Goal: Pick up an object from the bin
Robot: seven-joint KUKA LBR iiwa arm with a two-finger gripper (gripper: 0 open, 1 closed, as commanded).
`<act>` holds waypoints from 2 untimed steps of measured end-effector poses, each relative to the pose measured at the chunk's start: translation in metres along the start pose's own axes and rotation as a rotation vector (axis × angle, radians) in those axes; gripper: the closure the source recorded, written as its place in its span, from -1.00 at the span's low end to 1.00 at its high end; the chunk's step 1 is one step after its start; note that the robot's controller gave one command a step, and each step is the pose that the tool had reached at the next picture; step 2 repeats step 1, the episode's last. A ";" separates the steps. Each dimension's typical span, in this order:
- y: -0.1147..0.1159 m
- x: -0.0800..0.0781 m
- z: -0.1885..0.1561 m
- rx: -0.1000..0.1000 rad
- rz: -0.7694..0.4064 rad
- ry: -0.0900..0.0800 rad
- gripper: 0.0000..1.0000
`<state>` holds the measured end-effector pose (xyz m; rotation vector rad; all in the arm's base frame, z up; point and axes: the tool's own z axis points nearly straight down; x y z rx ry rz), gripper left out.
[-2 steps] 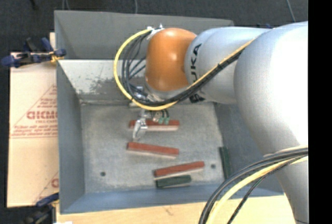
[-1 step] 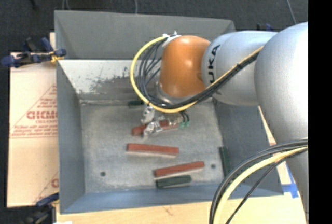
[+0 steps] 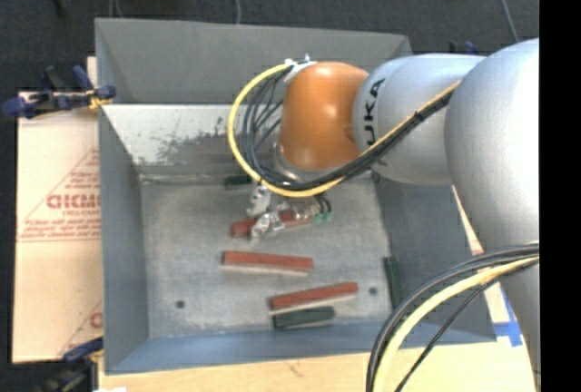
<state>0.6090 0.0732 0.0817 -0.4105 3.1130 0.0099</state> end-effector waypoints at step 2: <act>0.012 0.005 -0.148 0.007 0.007 -0.005 1.00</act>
Offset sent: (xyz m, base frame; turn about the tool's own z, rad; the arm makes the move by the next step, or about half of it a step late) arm 0.0000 0.0000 0.0000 0.0000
